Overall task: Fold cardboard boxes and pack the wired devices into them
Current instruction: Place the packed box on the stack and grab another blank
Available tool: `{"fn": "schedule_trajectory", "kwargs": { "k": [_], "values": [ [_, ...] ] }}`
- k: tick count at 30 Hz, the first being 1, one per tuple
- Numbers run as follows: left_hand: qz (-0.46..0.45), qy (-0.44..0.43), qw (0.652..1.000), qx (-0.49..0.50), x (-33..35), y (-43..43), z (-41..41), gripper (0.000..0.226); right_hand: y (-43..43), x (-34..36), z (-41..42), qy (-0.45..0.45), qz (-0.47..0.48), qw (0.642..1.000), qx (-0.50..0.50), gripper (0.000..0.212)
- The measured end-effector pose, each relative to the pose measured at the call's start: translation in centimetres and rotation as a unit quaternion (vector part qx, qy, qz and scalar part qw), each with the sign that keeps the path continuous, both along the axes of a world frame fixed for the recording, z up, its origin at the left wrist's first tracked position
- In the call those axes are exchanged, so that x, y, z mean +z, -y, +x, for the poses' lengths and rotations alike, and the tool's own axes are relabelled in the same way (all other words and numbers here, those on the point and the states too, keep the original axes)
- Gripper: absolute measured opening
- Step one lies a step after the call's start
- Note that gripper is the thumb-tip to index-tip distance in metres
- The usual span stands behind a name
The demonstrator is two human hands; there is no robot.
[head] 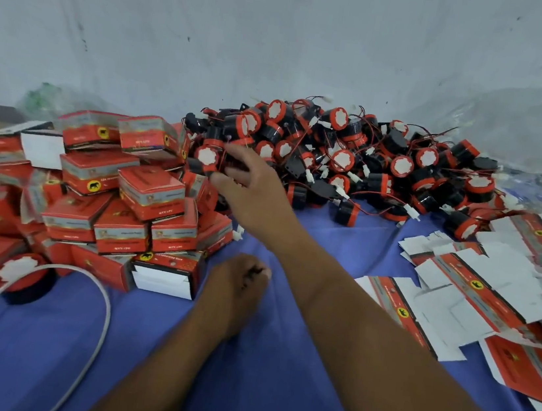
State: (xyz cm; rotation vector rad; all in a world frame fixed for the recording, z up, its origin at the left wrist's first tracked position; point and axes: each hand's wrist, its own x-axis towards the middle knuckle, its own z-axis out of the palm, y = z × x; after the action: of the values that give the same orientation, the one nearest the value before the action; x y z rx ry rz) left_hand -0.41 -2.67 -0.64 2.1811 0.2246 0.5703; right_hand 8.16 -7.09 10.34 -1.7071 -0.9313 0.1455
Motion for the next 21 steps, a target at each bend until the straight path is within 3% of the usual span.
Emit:
{"fn": "schedule_trajectory", "kwargs": {
  "k": [3, 7, 9, 10, 14, 17, 19, 21],
  "values": [
    [0.004, 0.021, 1.0, -0.012, -0.1, 0.0, 0.0, 0.017, 6.1, -2.4, 2.2, 0.072, -0.183, 0.976, -0.097, 0.046],
    [0.01, 0.026, 0.999, -0.031, -0.1, 0.0, 0.1, 0.019, 17.9, -3.6, 4.9, 0.045, -0.508, 0.852, -0.117, 0.074],
    [0.011, 0.016, 0.999, -0.033, -0.1, 0.1, 0.1, 0.019, 21.3, -3.7, 4.8, 0.045, -0.593, 0.797, -0.105, 0.084],
    [0.011, 0.015, 0.999, -0.032, -0.1, 0.2, 0.1, 0.018, 22.2, -3.9, 4.7, 0.056, -0.604, 0.788, -0.102, 0.088],
    [-0.018, 0.003, 0.999, -0.03, 0.0, 0.2, 0.0, 0.013, 22.7, -4.7, 4.8, 0.096, -0.577, 0.801, -0.128, 0.087],
    [-0.024, -0.011, 0.999, -0.023, -0.2, 0.0, 0.1, 0.01, 22.8, -4.8, 5.4, 0.082, -0.546, 0.818, -0.163, 0.053],
    [-0.013, -0.013, 1.0, -0.019, -0.3, 0.0, 0.3, 0.01, 23.4, -4.7, 6.0, 0.061, -0.472, 0.858, -0.193, 0.03],
    [-0.005, -0.014, 1.0, -0.018, -0.3, -0.1, 0.3, 0.01, 24.0, -4.3, 6.5, 0.019, -0.337, 0.914, -0.223, 0.028]
  ]
}}
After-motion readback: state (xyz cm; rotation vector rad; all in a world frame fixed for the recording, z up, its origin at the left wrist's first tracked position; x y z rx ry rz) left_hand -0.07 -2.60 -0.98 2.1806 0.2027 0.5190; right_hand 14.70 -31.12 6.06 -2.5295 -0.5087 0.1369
